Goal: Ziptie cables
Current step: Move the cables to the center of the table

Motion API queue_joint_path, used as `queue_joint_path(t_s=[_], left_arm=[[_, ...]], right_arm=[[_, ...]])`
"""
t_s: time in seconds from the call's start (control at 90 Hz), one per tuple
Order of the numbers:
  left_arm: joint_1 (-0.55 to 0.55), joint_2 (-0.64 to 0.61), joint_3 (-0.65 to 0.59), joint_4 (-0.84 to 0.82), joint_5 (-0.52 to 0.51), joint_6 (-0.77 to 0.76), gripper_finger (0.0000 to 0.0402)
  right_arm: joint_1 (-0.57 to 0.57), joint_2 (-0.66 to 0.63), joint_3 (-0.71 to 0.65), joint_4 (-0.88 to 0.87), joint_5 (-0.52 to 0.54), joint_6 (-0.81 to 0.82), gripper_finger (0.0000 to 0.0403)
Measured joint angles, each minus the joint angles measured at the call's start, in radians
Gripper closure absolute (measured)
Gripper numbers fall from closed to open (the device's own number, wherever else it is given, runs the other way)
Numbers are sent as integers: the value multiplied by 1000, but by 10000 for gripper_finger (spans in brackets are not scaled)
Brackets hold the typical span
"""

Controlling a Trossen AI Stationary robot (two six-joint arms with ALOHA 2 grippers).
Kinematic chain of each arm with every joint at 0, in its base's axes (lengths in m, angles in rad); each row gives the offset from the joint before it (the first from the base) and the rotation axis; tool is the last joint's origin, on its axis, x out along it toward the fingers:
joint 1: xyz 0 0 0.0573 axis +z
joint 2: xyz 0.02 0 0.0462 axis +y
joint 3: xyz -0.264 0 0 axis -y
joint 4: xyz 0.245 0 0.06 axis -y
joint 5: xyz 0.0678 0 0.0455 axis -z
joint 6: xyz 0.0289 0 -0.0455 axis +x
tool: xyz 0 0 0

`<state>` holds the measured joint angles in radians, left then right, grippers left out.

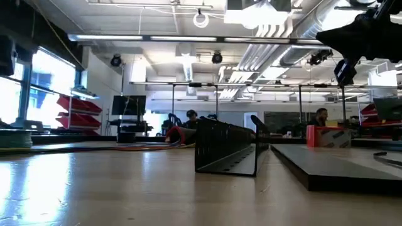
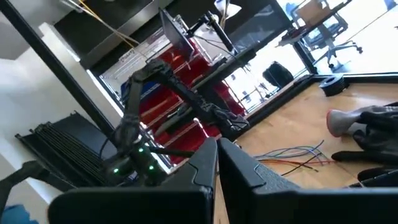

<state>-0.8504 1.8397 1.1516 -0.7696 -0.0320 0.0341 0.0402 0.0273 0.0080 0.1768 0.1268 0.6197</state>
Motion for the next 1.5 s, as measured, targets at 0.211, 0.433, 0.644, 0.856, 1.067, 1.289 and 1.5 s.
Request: queue_joint_path(t_s=[0.211, 0.433, 0.644, 0.856, 1.067, 1.289, 1.5], left_arm=[[27, 47, 50, -214, -10, -17, 243], [114, 43, -4, -275, 27, 86, 243], [158, 39, -41, -225, 51, 168, 255], [196, 40, -44, -202, 71, 185, 333], [248, 44, -32, -196, 93, 85, 394], [264, -19, 61, -66, -100, -129, 400], [249, -186, 62, 103, -357, -347, 401]], right_arm=[[0, 0, 0, 0, 0, -52, 402], [0, 0, 0, -1, -1, -70, 402], [0, 0, 0, -8, -30, -43, 402], [0, 0, 0, -11, -49, -44, 402], [0, 0, 0, -11, -62, -40, 402], [0, 0, 0, -10, -82, -33, 402], [0, 0, 0, -11, -74, -33, 402]])
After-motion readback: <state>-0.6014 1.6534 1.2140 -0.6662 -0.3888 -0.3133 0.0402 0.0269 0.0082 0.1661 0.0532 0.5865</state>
